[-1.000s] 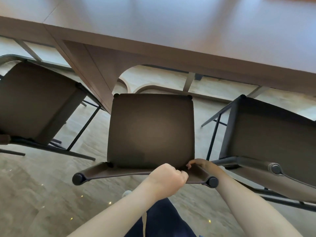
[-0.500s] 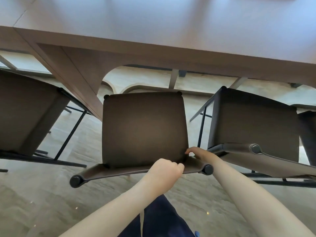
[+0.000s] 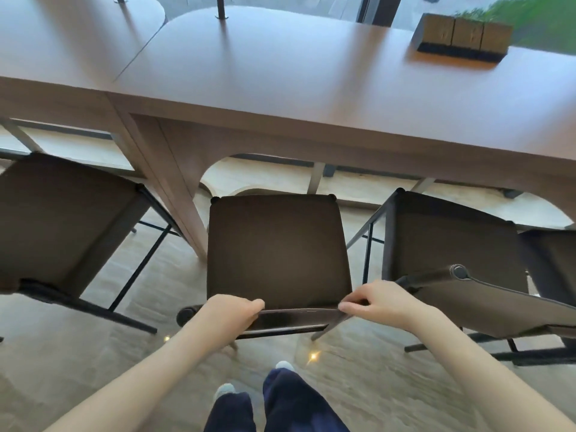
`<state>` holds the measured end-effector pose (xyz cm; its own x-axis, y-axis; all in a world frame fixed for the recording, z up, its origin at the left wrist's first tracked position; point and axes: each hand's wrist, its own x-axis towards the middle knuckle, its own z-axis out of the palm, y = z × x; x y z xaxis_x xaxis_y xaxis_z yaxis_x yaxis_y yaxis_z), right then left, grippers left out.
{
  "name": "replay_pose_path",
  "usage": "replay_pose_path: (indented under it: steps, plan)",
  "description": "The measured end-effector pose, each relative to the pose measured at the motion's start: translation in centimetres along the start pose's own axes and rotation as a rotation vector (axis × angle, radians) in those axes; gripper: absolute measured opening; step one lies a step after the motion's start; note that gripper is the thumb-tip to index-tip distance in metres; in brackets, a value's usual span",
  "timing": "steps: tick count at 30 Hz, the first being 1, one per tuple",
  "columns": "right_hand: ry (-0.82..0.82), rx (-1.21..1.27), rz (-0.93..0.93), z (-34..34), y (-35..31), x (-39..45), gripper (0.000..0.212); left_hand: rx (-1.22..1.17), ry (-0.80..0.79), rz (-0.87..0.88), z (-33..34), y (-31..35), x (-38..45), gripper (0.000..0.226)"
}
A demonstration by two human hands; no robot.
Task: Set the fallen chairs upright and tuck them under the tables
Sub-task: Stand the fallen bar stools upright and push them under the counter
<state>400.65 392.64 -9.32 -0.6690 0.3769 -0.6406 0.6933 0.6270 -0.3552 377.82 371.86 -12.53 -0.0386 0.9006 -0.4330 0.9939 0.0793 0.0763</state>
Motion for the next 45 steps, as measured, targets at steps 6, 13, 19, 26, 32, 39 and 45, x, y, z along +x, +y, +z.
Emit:
replay_pose_path:
  steps: [6, 13, 19, 26, 32, 39, 45]
  plan:
    - [0.242, -0.594, -0.163, 2.5, -0.1, 0.3, 0.045, 0.141, 0.15, 0.116, 1.8, -3.5, -2.7, 0.031]
    - [0.707, -0.746, -0.254, 4.9, 2.0, 1.8, 0.051, 0.306, 0.181, 0.164, 2.0, -4.3, -2.1, 0.032]
    - [0.766, -0.642, -0.255, 5.3, 1.0, 2.9, 0.069, 0.339, 0.208, 0.174, 1.8, -6.4, -1.6, 0.004]
    - [0.78, -0.643, -0.234, 5.4, -2.1, 4.9, 0.056, 0.301, 0.185, 0.193, 0.4, -10.5, -1.3, 0.024]
    - [0.747, -0.648, -0.184, 5.5, -4.8, 6.0, 0.05, 0.36, 0.238, 0.208, 0.3, -14.1, -0.5, 0.027]
    - [0.703, -0.711, -0.183, 5.1, -6.9, 6.5, 0.058, 0.361, 0.275, 0.187, 0.0, -16.9, 0.5, 0.028]
    - [0.675, -0.755, -0.239, 3.3, -6.5, 7.1, 0.048, 0.338, 0.454, 0.251, -0.1, -18.0, 0.7, 0.029]
